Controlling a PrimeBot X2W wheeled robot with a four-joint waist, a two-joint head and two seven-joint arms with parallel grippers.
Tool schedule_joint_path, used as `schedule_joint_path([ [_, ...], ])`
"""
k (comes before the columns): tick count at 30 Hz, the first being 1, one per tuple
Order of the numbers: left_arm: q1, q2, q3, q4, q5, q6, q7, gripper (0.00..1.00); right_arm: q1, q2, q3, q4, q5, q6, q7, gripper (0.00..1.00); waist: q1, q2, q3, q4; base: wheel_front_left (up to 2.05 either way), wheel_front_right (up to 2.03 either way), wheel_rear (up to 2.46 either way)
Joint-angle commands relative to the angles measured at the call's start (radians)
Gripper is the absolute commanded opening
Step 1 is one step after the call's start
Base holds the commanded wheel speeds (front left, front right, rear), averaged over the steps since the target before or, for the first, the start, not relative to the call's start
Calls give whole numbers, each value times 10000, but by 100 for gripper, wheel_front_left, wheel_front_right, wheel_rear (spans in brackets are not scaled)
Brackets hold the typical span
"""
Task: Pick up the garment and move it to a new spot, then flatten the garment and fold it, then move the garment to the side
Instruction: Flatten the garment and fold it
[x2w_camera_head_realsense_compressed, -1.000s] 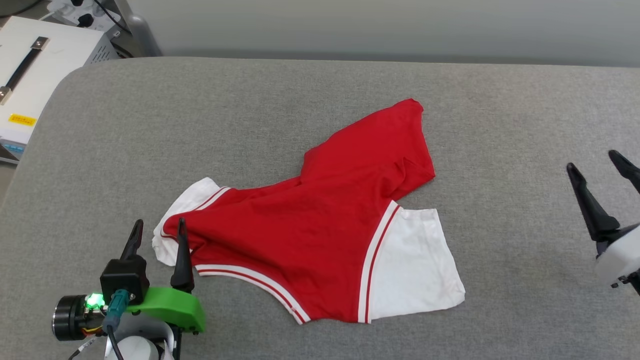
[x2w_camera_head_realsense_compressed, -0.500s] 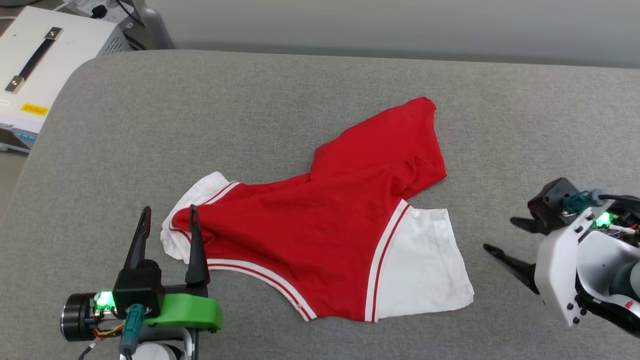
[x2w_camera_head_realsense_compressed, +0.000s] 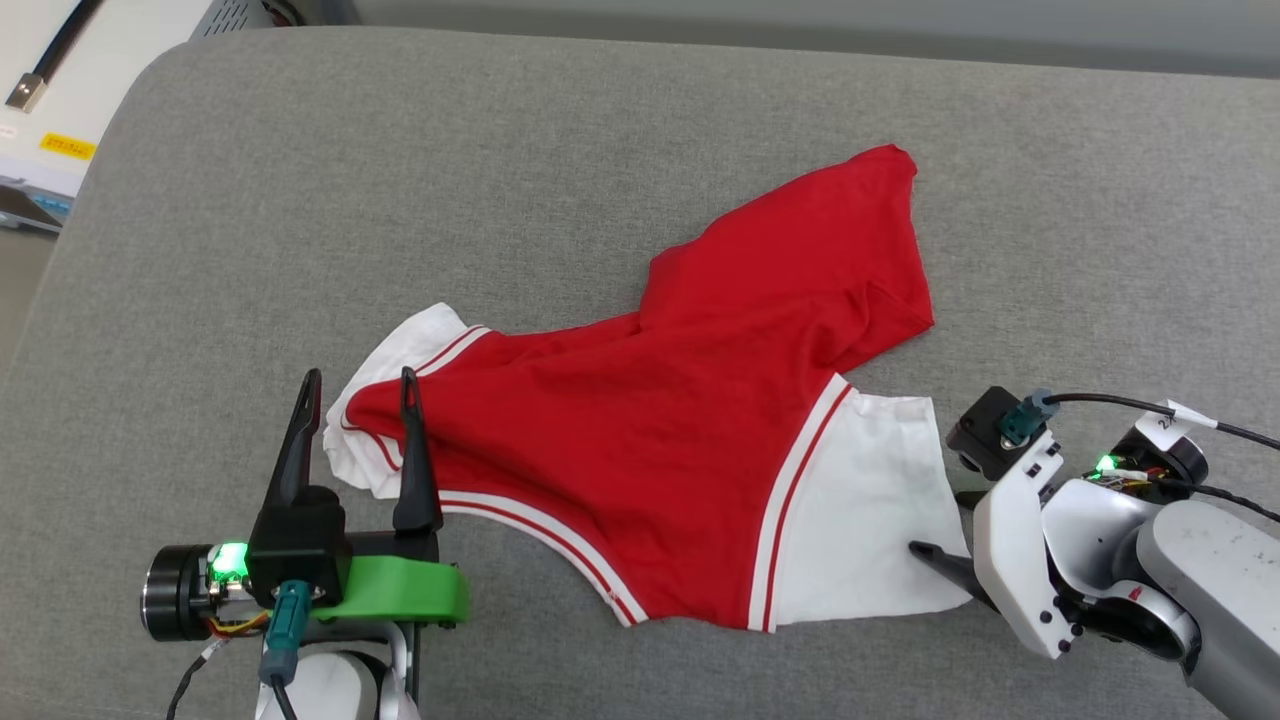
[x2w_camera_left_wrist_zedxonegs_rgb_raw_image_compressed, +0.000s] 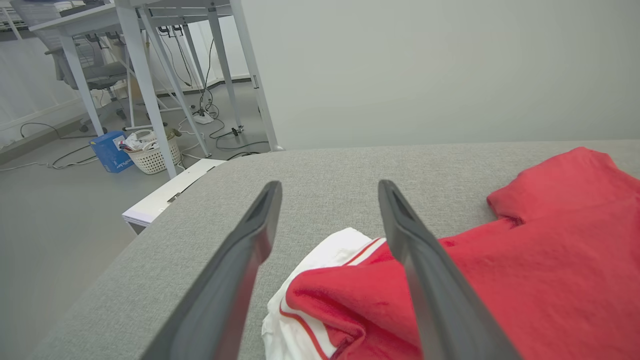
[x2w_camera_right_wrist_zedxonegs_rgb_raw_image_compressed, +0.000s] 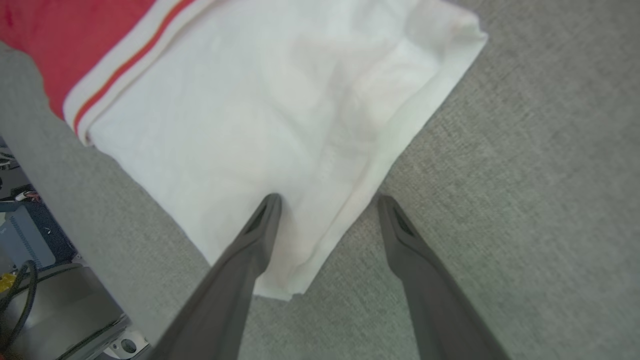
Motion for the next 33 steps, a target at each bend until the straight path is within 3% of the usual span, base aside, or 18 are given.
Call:
schedule_joint_path([
  [1, -212, -100, 57, 23, 148, -77, 1, 100, -144, 96, 279, 320, -24, -7, -24, 100, 0, -1, 259, 172, 0, 0, 0],
  [7, -258, -325, 253, 92, 332, -224, 1, 100, -159, 287, 1302, 1209, 244, -7, -146, 100, 0, -1, 363, 214, 0, 0, 0],
  [8, -241, -347, 291, 107, 356, -238, 1, 100, -199, 277, 1388, 1222, 281, -7, -272, 72, 0, -1, 334, 195, 0, 0, 0],
  [9, -205, -371, 341, 124, 382, -256, 1, 100, -276, 243, 1467, 1205, 290, -7, -493, 4, 0, -1, 286, 162, 0, 0, 0],
  [10, -85, -416, 471, 194, 440, -304, 1, 100, -513, 44, 1466, 1083, 265, -7, -1161, 0, 0, -1, 75, 48, 0, 0, 0],
  [16, 208, -451, 769, 262, 515, -397, 1, 100, -643, -831, 334, 361, 400, -7, -2539, 0, 0, -1, -444, -223, 0, 0, 0],
  [24, 481, -531, 1010, 384, 583, -553, 1, 100, 637, -2072, -1733, -42, 1131, -7, -2790, 0, 0, -1, -703, -504, 0, 0, 0],
  [28, 534, -565, 1081, 493, 636, -639, 1, 100, 1506, -2301, -2739, 531, 1492, -7, -2705, 0, 0, -1, -701, -558, 0, 0, 0],
  [33, 523, -585, 1161, 653, 674, -784, 1, 100, 2310, -2085, -3542, 1629, 1815, -7, -2603, 0, 0, -1, -617, -528, 0, 0, 0],
])
